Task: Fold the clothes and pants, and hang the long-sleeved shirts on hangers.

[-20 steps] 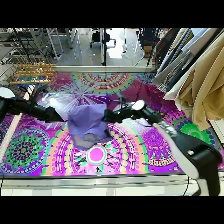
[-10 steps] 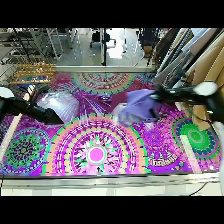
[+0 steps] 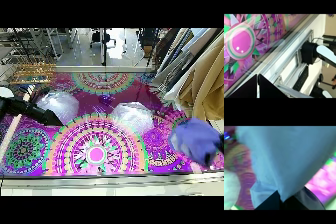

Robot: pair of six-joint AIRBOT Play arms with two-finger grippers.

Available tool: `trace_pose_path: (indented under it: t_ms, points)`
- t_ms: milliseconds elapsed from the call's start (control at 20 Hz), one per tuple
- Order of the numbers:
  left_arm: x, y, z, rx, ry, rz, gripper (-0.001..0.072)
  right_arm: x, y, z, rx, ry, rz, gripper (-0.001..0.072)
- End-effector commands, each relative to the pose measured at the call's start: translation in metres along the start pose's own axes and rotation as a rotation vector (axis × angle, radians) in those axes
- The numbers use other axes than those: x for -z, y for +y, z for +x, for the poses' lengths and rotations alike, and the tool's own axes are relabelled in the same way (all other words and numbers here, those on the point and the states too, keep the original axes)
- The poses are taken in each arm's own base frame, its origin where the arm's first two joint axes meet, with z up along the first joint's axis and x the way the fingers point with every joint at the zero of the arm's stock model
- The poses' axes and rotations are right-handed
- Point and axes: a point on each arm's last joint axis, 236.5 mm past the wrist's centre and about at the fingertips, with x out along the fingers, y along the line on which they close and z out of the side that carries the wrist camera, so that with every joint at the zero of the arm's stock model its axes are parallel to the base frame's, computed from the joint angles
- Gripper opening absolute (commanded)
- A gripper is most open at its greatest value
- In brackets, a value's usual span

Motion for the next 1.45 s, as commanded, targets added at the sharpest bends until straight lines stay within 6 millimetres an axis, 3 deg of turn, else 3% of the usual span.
trace_pose_path:
  t_ms: [0,100,150,200,250,300,400,500,550,600,650,750,900,1000,1050,1100,1150,1200,1250,1350,1400]
  points:
    - [0.0,-0.003,0.004,0.001,0.009,0.009,0.0014,0.067,-0.115,0.0,0.199,0.049,0.237,0.0008]
    - [0.0,-0.003,0.005,0.003,0.011,0.009,0.0013,0.091,-0.144,0.002,0.26,0.075,0.351,0.0009]
    - [0.0,-0.003,0.005,0.003,0.011,0.009,0.0013,0.092,-0.15,0.0,0.275,0.067,0.368,0.0013]
    - [0.0,-0.003,0.005,0.002,0.011,0.006,0.0013,0.086,-0.153,-0.003,0.283,0.048,0.365,0.0159]
    - [0.0,0.0,0.003,-0.006,0.01,0.001,0.0013,0.074,-0.152,-0.011,0.287,0.019,0.352,0.0512]
    - [0.001,0.008,0.0,-0.043,0.005,-0.022,0.0012,0.055,-0.146,-0.021,0.276,-0.03,0.338,0.0684]
    - [0.007,0.049,-0.022,-0.257,-0.008,-0.135,0.0012,0.003,-0.111,-0.046,0.152,-0.172,0.335,0.0653]
    - [0.017,0.096,-0.077,-0.6,-0.057,-0.241,0.0013,-0.057,-0.031,-0.074,-0.174,-0.346,0.358,0.0409]
    - [0.02,0.113,-0.114,-0.778,-0.11,-0.267,0.0013,-0.073,0.013,-0.084,-0.324,-0.387,0.291,0.0353]
    - [0.02,0.119,-0.147,-0.909,-0.175,-0.263,0.0013,-0.071,0.053,-0.083,-0.411,-0.379,0.143,0.0354]
    - [0.018,0.118,-0.177,-1.005,-0.254,-0.25,0.0014,-0.053,0.082,-0.069,-0.428,-0.319,-0.018,0.0354]
    - [0.015,0.104,-0.217,-1.079,-0.397,-0.221,0.0014,0.013,0.122,-0.023,-0.398,-0.113,-0.301,0.0353]
    - [0.02,0.086,-0.246,-1.106,-0.523,-0.247,0.0014,0.126,0.172,0.034,-0.427,0.105,-0.598,0.0351]
    - [0.022,0.079,-0.25,-1.109,-0.548,-0.25,0.0014,0.169,0.206,0.053,-0.46,0.055,-0.769,0.0351]
    - [0.022,0.079,-0.25,-1.11,-0.549,-0.249,0.0014,0.172,0.227,0.054,-0.472,-0.043,-0.863,0.0347]
    - [0.022,0.079,-0.25,-1.109,-0.548,-0.25,0.0014,0.166,0.25,0.049,-0.489,-0.168,-0.931,0.0274]
    - [0.022,0.08,-0.25,-1.109,-0.548,-0.25,0.0014,0.154,0.274,0.037,-0.519,-0.305,-0.958,0.0026]
    - [0.022,0.08,-0.25,-1.109,-0.547,-0.25,0.0014,0.138,0.292,0.023,-0.545,-0.424,-0.941,0.0011]
    - [0.022,0.08,-0.25,-1.109,-0.547,-0.25,0.0014,0.12,0.306,0.008,-0.563,-0.531,-0.913,0.0018]
    - [0.022,0.08,-0.25,-1.109,-0.547,-0.25,0.0014,0.087,0.321,-0.019,-0.578,-0.702,-0.851,0.0259]
    - [0.022,0.08,-0.25,-1.109,-0.547,-0.25,0.0014,0.074,0.324,-0.031,-0.581,-0.774,-0.822,0.0291]
